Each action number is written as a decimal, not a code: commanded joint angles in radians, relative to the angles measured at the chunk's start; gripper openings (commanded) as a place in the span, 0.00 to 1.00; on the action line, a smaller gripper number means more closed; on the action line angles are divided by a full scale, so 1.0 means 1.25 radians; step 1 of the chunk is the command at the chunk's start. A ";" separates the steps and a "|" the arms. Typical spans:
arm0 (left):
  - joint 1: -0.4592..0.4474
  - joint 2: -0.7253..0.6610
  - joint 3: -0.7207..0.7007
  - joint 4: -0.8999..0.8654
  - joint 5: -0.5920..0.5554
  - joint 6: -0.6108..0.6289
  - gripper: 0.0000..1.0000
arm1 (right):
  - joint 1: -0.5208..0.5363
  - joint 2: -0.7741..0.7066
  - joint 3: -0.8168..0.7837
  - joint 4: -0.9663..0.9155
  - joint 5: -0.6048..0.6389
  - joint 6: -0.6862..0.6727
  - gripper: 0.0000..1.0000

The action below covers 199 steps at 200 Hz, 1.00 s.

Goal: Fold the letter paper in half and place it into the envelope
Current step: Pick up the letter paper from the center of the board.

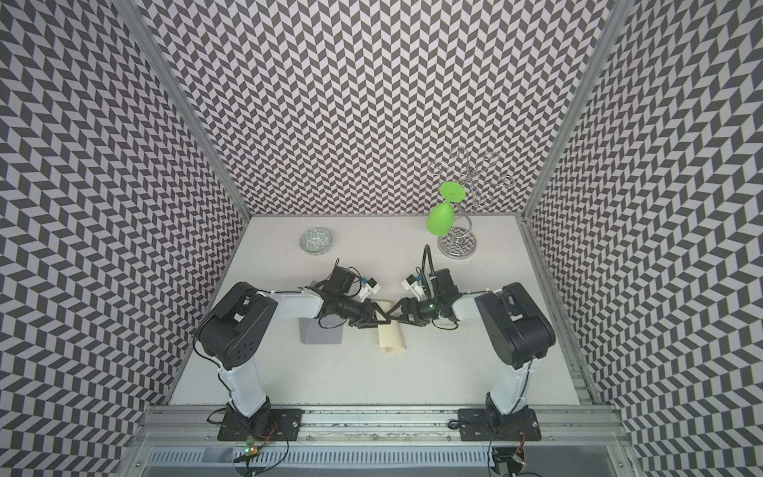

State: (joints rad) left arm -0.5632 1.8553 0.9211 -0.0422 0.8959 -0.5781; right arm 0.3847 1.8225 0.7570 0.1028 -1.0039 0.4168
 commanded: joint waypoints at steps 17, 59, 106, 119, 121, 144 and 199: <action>-0.003 -0.006 0.007 0.023 -0.004 -0.009 0.41 | 0.014 0.062 -0.050 -0.119 0.135 0.015 0.86; 0.000 0.004 -0.005 0.076 -0.012 -0.053 0.38 | 0.016 0.041 -0.055 -0.113 0.087 0.004 0.85; 0.000 0.029 0.023 0.110 0.001 -0.084 0.35 | 0.016 0.035 -0.058 -0.095 0.076 0.007 0.84; 0.000 0.029 0.028 0.103 0.001 -0.079 0.33 | 0.016 0.044 -0.059 -0.079 0.068 0.019 0.81; 0.000 0.030 0.028 0.102 0.001 -0.078 0.33 | 0.016 0.045 -0.060 -0.077 0.067 0.020 0.80; -0.001 0.031 0.024 0.093 0.011 -0.068 0.27 | 0.016 0.042 -0.063 -0.059 0.055 0.027 0.78; -0.001 0.033 0.016 0.091 0.057 -0.065 0.11 | 0.016 0.034 -0.050 -0.041 0.056 0.031 0.78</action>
State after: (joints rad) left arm -0.5625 1.8832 0.9337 0.0593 0.9245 -0.6727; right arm 0.3927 1.8210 0.7227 0.1364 -1.0485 0.4389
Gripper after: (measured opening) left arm 0.119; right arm 0.780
